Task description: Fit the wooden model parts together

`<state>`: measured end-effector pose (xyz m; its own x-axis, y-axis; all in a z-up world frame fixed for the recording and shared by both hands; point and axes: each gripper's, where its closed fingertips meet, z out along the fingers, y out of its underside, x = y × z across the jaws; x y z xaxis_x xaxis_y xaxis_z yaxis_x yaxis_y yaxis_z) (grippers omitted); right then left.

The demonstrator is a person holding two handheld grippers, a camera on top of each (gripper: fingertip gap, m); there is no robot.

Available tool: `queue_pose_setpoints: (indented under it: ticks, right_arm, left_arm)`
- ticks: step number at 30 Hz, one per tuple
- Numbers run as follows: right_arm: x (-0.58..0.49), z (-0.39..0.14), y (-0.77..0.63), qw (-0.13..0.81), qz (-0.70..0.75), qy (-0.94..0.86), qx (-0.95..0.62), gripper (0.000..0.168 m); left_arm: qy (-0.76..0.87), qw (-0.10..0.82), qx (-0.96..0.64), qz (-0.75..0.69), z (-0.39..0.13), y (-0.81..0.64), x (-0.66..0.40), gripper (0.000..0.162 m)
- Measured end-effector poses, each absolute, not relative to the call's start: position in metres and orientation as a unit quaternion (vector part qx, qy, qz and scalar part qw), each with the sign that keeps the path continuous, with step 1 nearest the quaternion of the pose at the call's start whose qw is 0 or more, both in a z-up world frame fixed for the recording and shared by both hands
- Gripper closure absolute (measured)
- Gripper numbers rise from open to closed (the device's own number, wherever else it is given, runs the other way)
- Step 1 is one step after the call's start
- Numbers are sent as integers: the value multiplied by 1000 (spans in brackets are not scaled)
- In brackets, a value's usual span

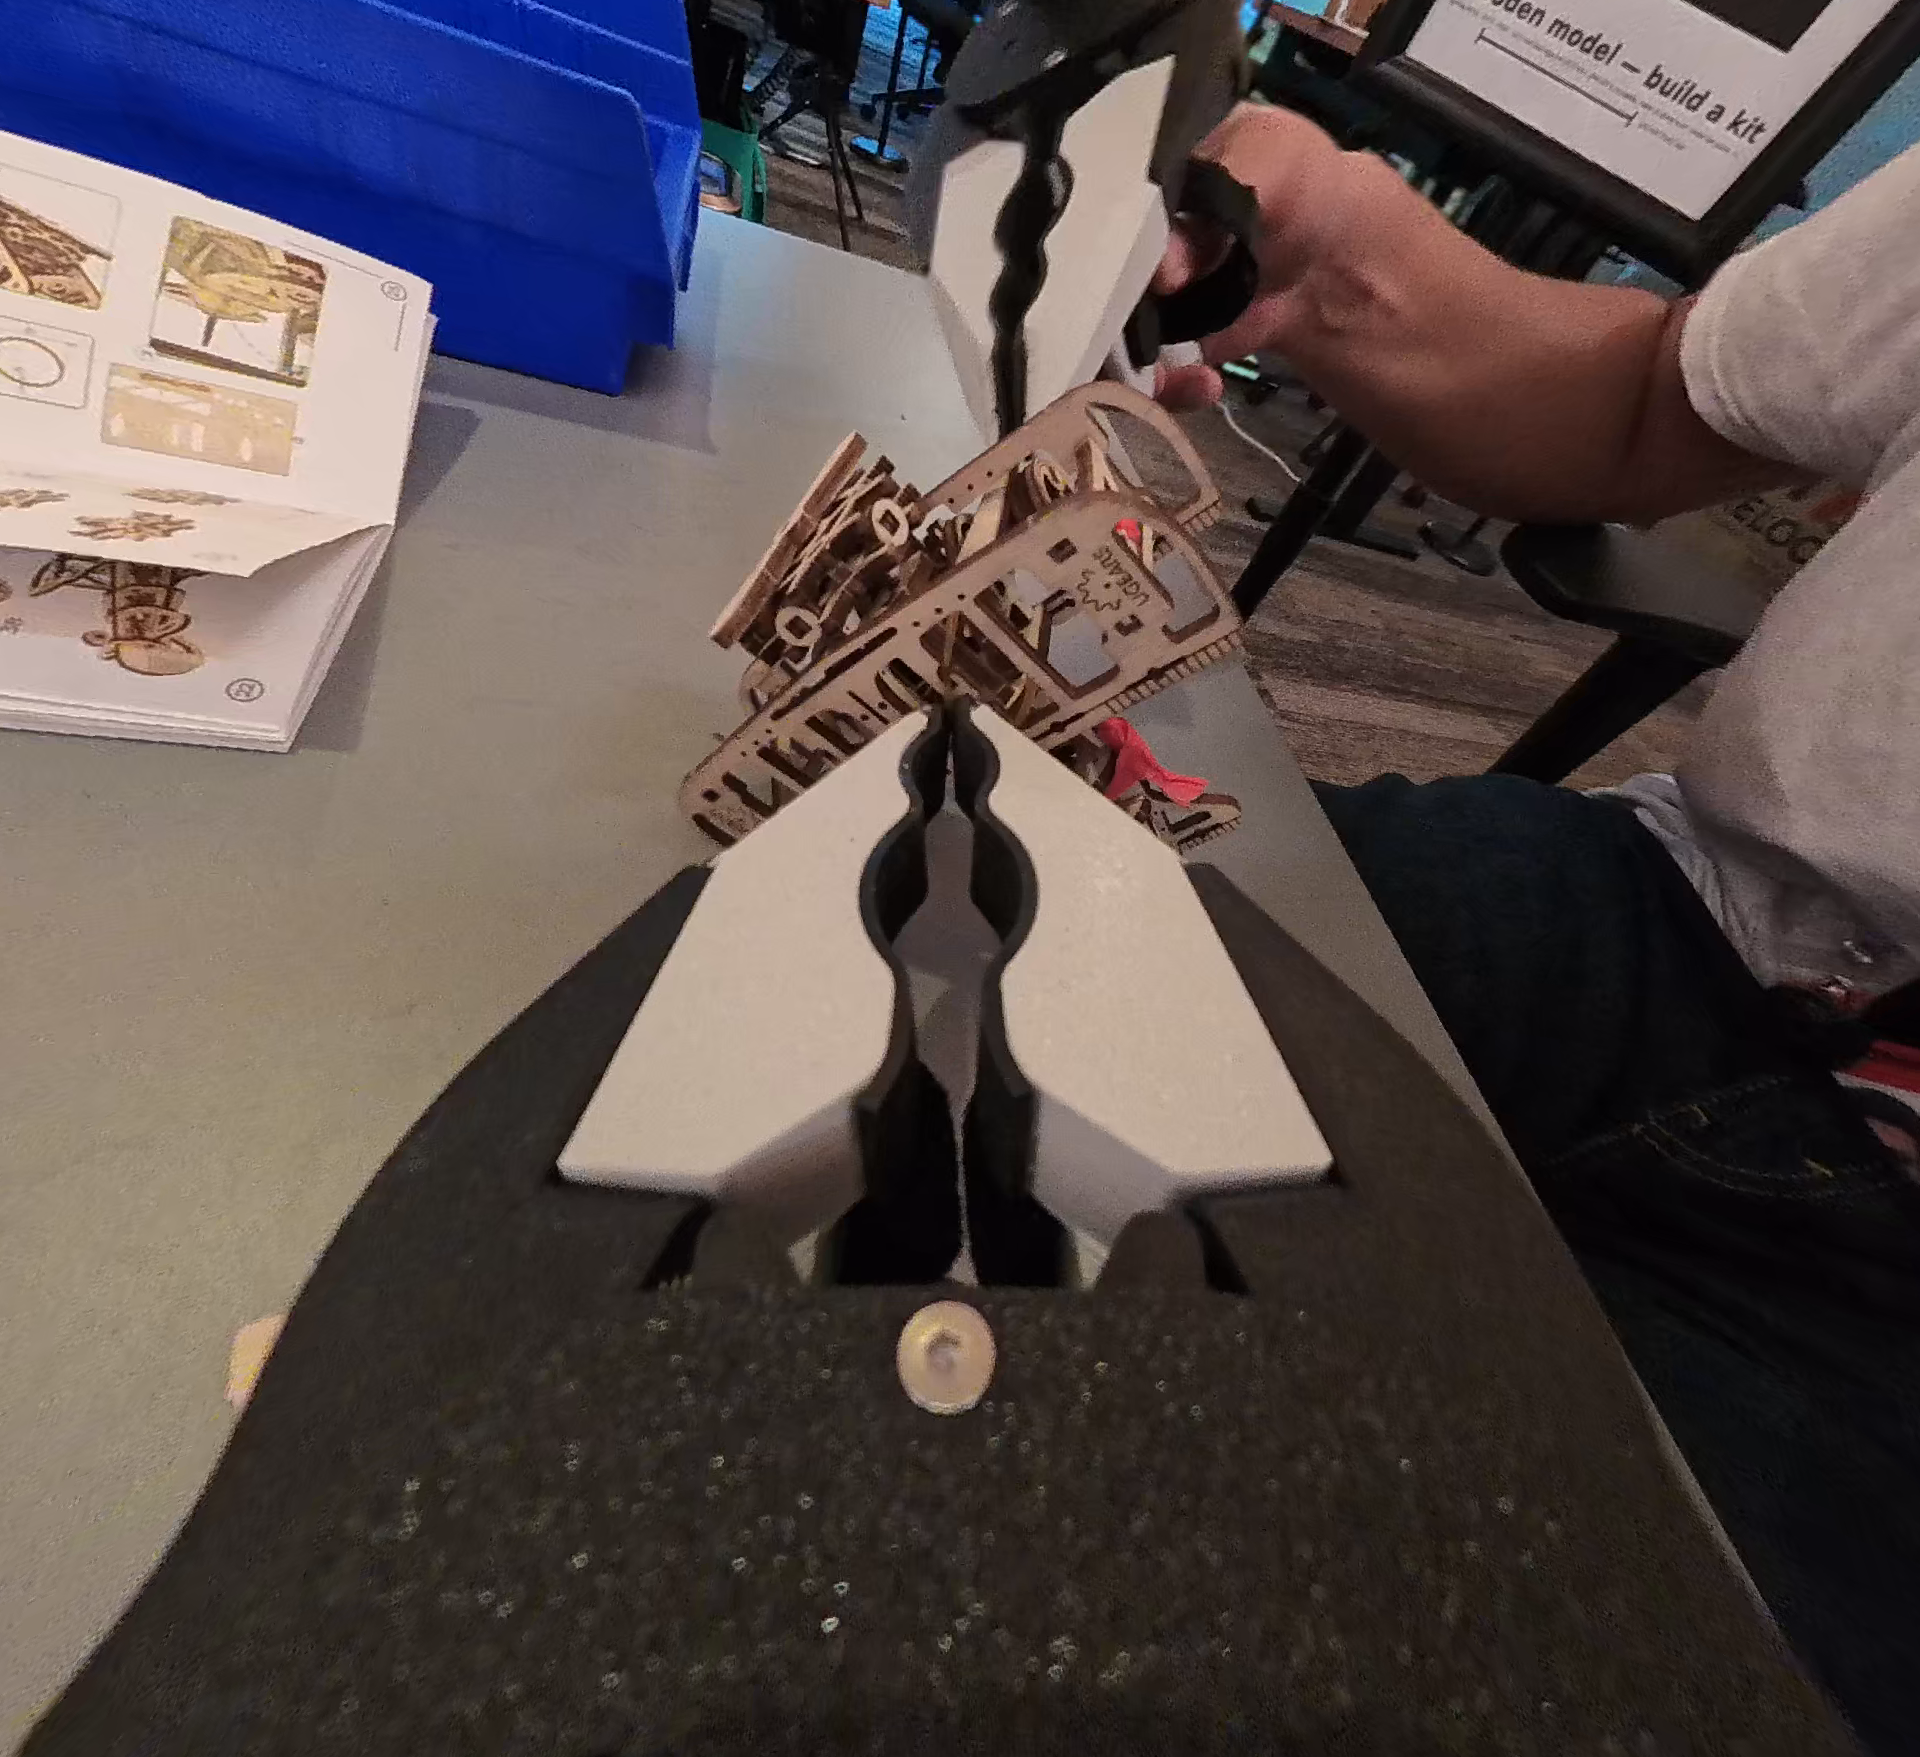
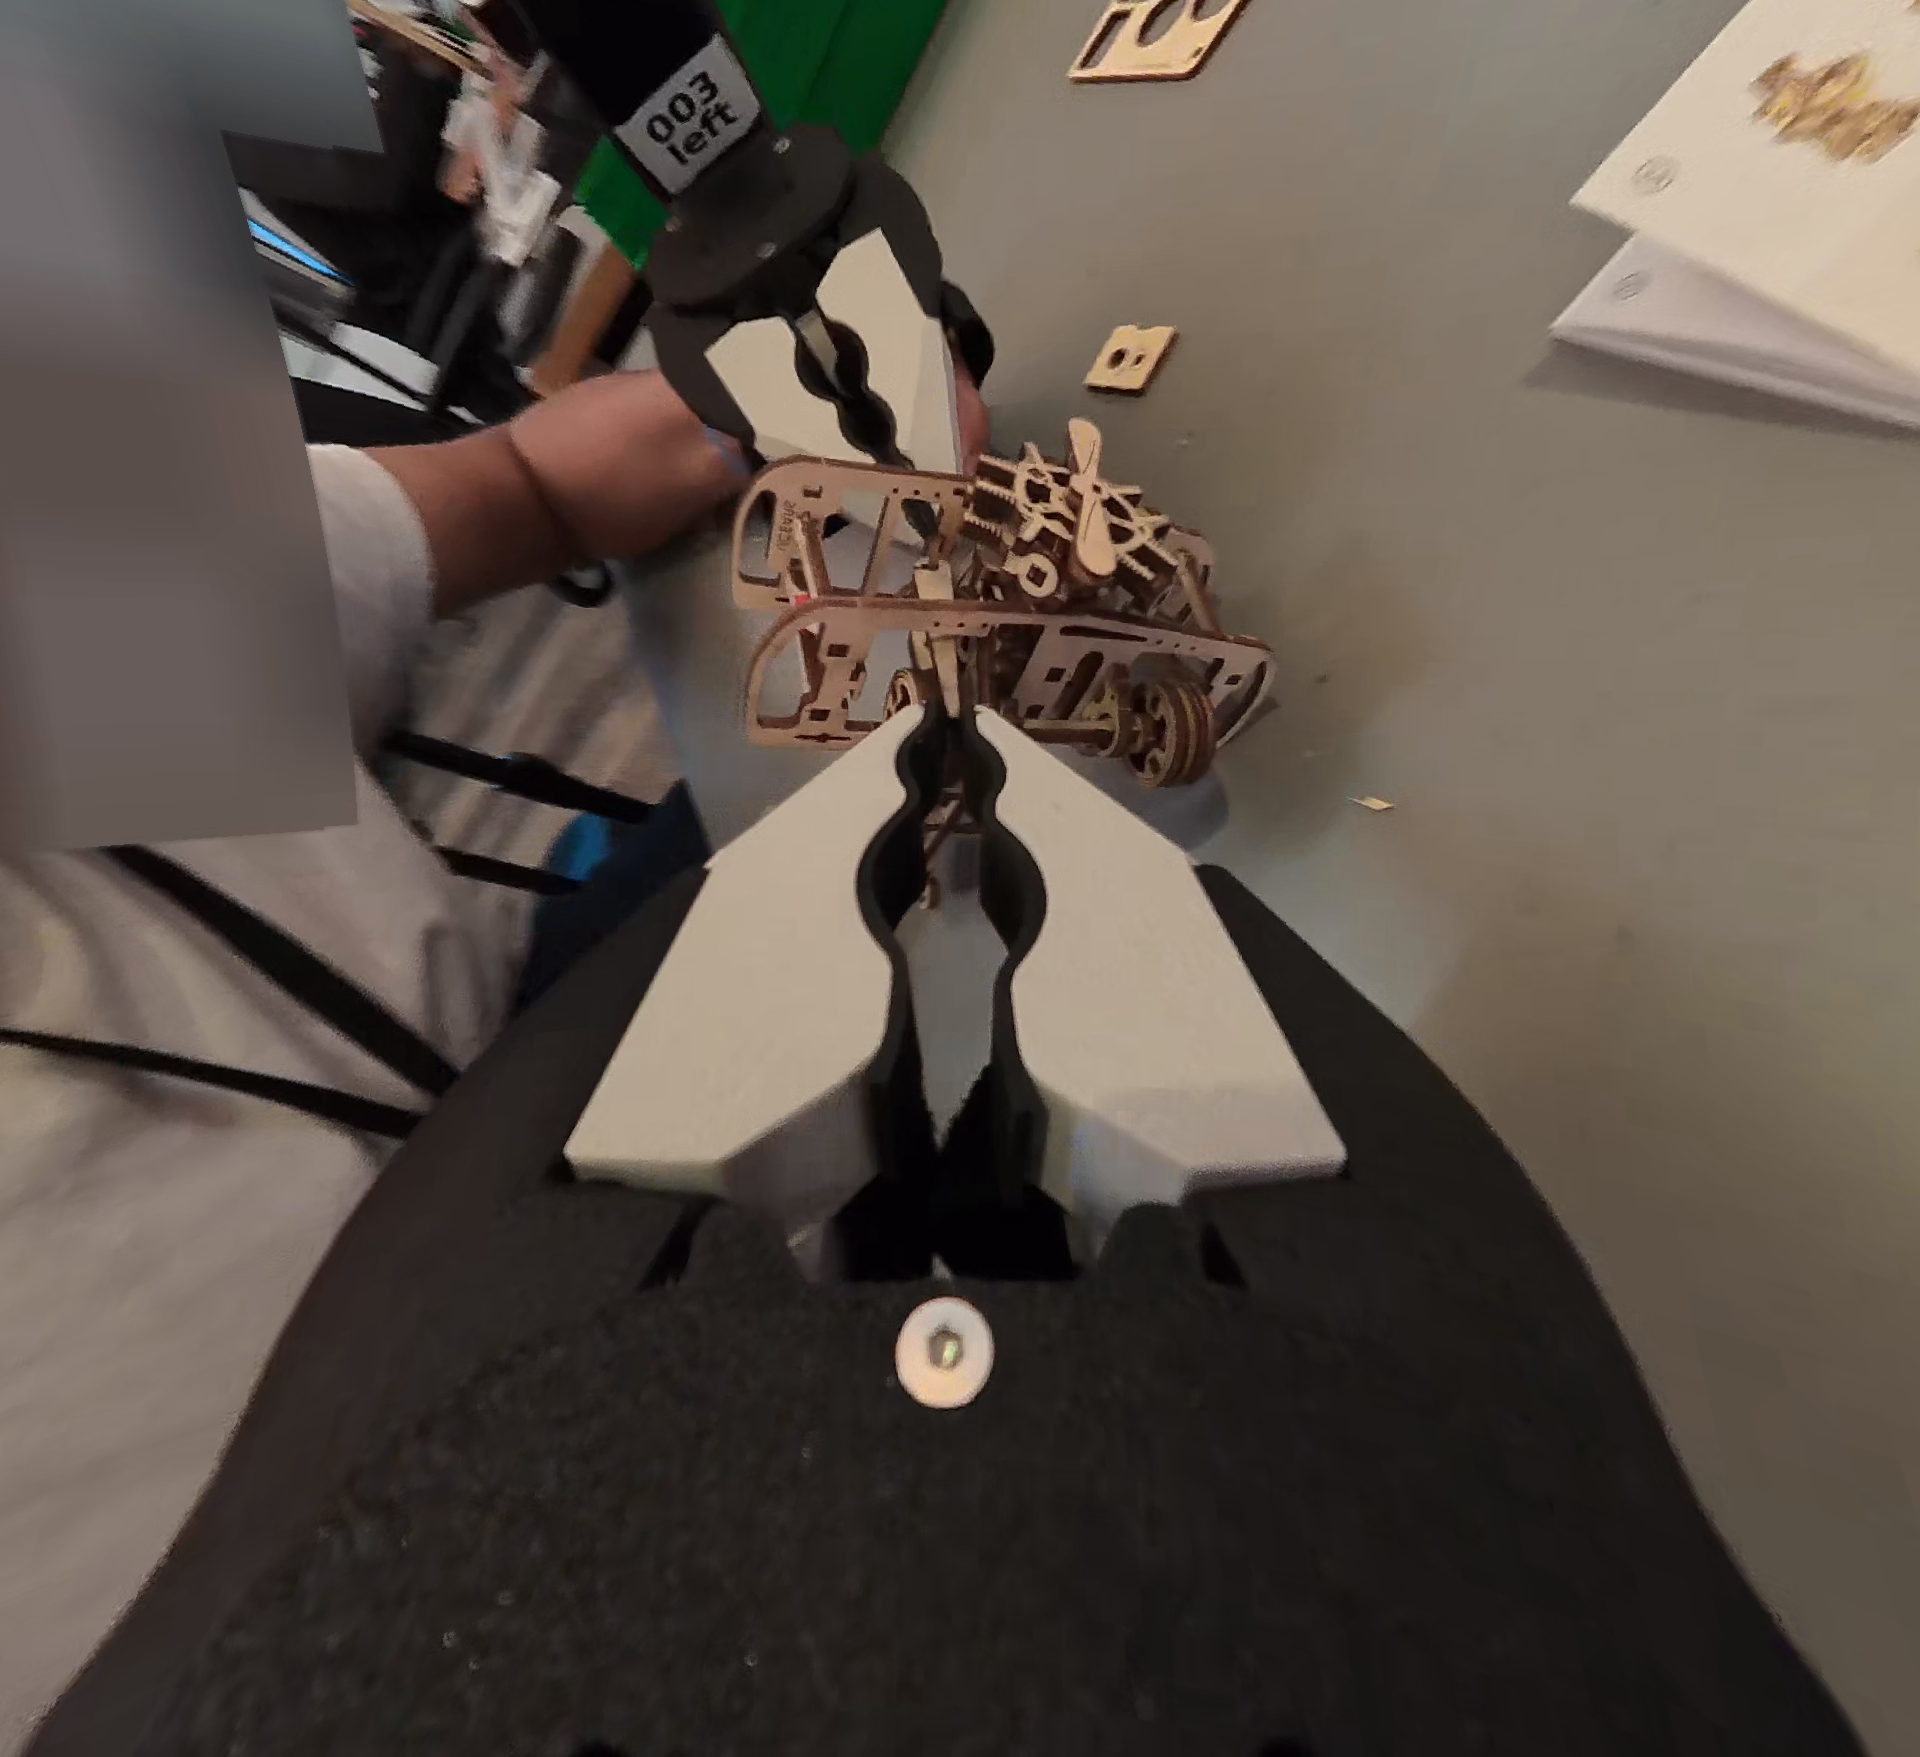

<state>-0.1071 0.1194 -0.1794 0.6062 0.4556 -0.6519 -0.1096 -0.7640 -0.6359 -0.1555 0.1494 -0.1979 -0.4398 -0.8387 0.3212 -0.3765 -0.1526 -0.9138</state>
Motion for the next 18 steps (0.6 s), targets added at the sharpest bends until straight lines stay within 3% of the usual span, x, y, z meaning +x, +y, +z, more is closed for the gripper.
queue_pose_setpoints:
  ticks: [1, 7, 18]
  right_arm:
    - [-106, -179, 120, 334, 418, -107, -838, 168]
    - [-102, -174, 123, 349, 375, -112, -851, 168]
    - [-94, -173, 118, 312, 503, -29, -805, 168]
  left_arm:
    - [618, 203, -494, -576, -199, 150, -154, 162]
    - [596, 219, -505, -585, -193, 156, -148, 162]
    - [590, 218, -509, -588, -194, 157, -139, 162]
